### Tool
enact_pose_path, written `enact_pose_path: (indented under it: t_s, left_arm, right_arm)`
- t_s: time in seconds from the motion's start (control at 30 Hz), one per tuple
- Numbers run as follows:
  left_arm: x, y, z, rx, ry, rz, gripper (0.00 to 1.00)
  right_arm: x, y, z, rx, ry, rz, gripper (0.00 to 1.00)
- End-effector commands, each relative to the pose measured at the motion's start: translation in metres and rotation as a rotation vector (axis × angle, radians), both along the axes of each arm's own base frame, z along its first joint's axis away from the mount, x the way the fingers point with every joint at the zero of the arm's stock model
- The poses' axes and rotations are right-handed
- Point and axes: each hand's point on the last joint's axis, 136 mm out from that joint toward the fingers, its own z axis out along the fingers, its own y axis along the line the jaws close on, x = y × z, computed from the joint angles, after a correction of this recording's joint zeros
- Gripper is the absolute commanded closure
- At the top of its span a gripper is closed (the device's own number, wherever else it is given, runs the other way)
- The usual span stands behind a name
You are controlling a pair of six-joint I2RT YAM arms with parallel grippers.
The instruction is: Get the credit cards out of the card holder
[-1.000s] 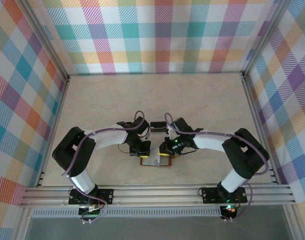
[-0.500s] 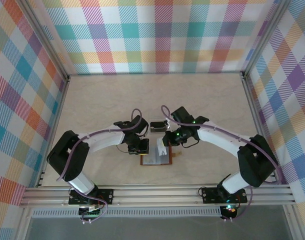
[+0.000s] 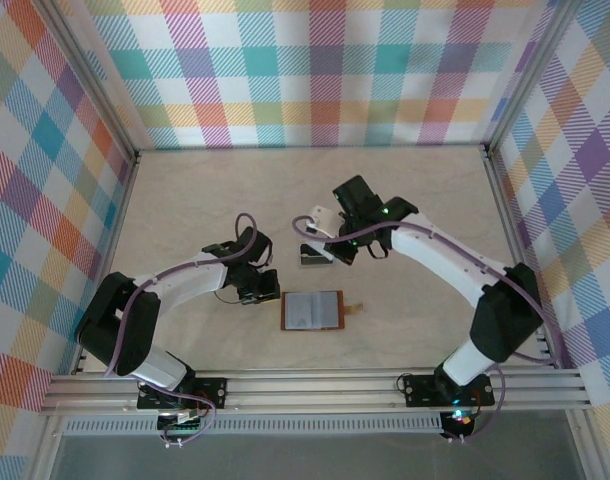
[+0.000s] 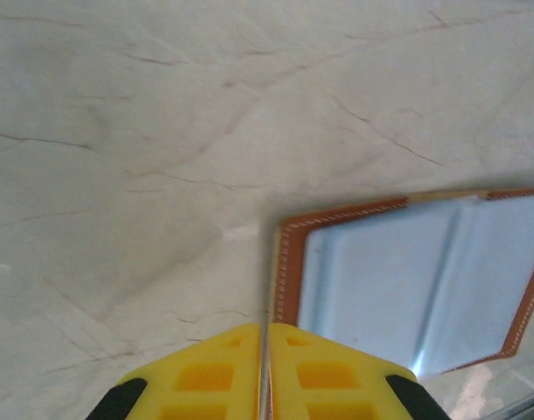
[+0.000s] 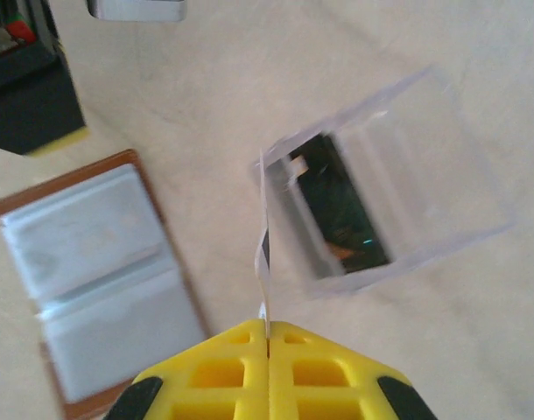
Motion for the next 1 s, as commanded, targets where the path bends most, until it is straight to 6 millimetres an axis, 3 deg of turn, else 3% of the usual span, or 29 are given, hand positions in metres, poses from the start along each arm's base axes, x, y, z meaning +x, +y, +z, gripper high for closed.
enact_pose_path:
  t_s: [0.0,0.37,0.97]
  left_arm:
    - [-0.001,0.000,0.004,-0.064,0.000,0.005,0.89]
    - [-0.014,0.018,-0.001,-0.091,0.014,0.047,0.90]
    - [-0.020,0.027,-0.005,-0.093,0.031,0.050,0.90]
  right_arm:
    - [0.015,-0.005,-0.008,-0.153,-0.067,0.209,1.00]
    - [0.063,0.014,-0.018,-0.279,-0.016,0.319,1.00]
    - [0.061,0.019,-0.071,-0.351,0.159,0.369,1.00]
